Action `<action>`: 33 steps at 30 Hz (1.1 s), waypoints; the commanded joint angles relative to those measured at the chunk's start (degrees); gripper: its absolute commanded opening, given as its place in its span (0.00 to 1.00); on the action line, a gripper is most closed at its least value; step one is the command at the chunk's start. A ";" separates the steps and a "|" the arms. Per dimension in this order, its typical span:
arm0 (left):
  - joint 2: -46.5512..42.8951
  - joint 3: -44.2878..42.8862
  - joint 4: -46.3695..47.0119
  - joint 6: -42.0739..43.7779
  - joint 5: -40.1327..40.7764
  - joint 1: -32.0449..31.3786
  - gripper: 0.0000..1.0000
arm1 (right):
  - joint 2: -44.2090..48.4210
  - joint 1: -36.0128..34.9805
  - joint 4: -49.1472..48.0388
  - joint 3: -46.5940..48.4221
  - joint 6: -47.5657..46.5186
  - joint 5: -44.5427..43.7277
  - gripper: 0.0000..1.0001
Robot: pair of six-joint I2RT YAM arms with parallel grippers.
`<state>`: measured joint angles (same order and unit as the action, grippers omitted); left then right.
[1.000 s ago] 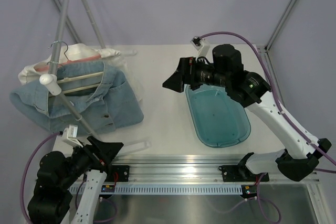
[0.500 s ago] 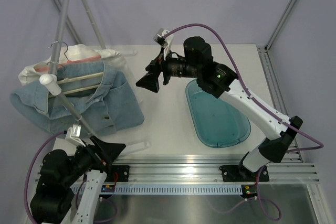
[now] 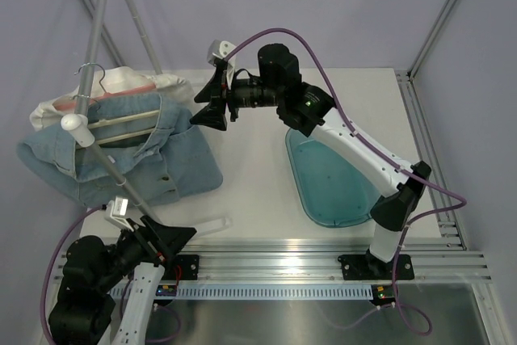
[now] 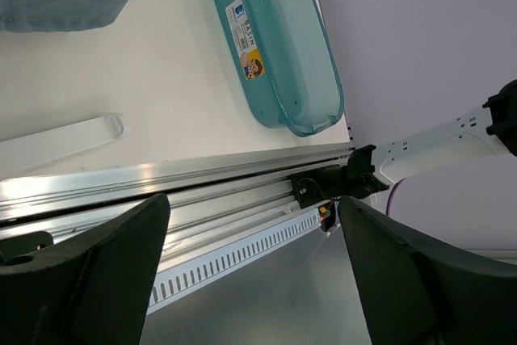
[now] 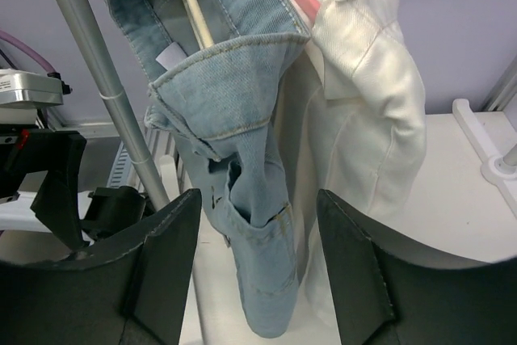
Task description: Remove the skirt from the hanger
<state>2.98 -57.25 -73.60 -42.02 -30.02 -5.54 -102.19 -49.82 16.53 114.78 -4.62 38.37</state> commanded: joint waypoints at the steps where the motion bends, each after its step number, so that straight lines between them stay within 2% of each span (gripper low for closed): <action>1: -0.08 0.30 1.88 0.80 -4.08 0.36 0.89 | -3.09 -1.15 2.18 5.71 -4.42 1.89 0.66; 8: -0.52 0.30 0.57 2.20 -4.43 0.27 0.90 | -7.32 -2.03 5.52 11.51 -6.54 2.23 0.65; 21: -0.87 1.36 0.57 2.64 -4.79 0.27 0.90 | -9.34 -5.72 6.84 15.82 -5.57 4.52 0.50; 25: -1.05 1.62 0.30 2.56 -4.96 0.36 0.90 | -12.05 -6.34 7.72 20.03 -3.65 5.66 0.41; 31: -1.05 1.18 -0.14 2.64 -5.14 0.36 0.90 | -15.93 -6.69 10.62 26.37 -2.23 7.16 0.40; 33: -1.05 0.92 -0.22 2.73 -5.22 0.36 0.90 | -16.28 -6.78 11.50 26.72 -2.50 7.16 0.37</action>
<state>2.66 -55.72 -74.08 -40.27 -32.27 -5.54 -117.51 -55.59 27.18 138.61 -7.64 43.86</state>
